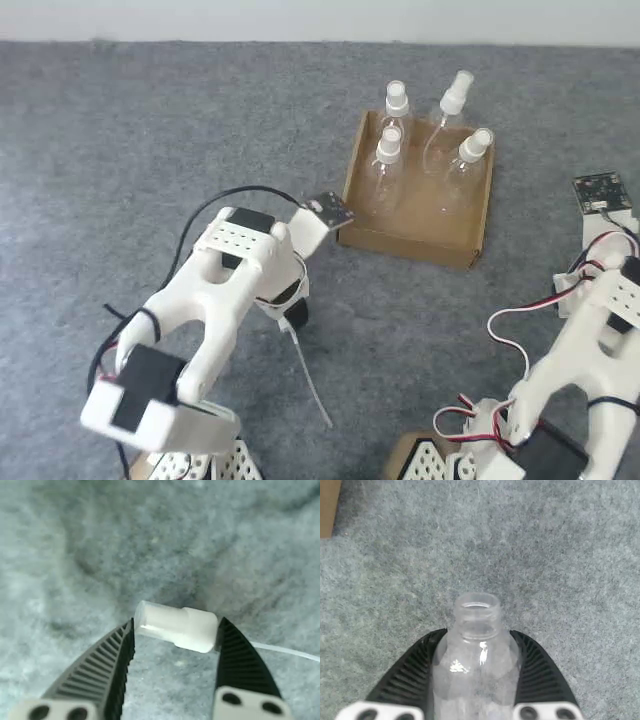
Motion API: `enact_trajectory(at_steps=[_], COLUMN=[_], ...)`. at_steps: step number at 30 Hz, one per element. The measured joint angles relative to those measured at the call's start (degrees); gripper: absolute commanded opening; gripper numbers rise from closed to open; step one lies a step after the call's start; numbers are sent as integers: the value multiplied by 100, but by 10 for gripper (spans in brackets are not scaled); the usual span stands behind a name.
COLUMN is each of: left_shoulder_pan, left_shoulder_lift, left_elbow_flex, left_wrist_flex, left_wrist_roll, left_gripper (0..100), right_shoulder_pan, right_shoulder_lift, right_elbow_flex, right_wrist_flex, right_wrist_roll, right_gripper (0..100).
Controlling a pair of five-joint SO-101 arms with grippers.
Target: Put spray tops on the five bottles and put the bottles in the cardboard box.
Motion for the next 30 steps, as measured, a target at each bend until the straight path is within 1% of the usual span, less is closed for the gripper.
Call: enact_trajectory(at_steps=[5, 9, 12, 14, 17, 23, 27, 30], left_shoulder_pan=[-9, -9, -97, -149, -193, -176, -141, -141], left_shoulder_lift=[-589, -782, -791, -791, -642, 255, 334, 308], left_elbow_flex=[114, 325, 554, 580, 589, 580, 492, 492], left_wrist_flex=[9, -79, -492, -765, -967, -1204, -1204, -1213], left_wrist_roll=[949, 1899, 2549, 3112, 3771, 3982, 3956, 3965], left_gripper=[314, 299, 278, 257, 218, 171, 135, 131], right_shoulder_pan=[0, 0, 0, 0, 0, 0, 0, 0], right_shoulder_lift=[0, 0, 0, 0, 0, 0, 0, 0], right_elbow_flex=[0, 0, 0, 0, 0, 0, 0, 0], right_wrist_flex=[0, 0, 0, 0, 0, 0, 0, 0], right_wrist_roll=[0, 0, 0, 0, 0, 0, 0, 0], right_gripper=[53, 53, 53, 53, 53, 53, 53, 53])
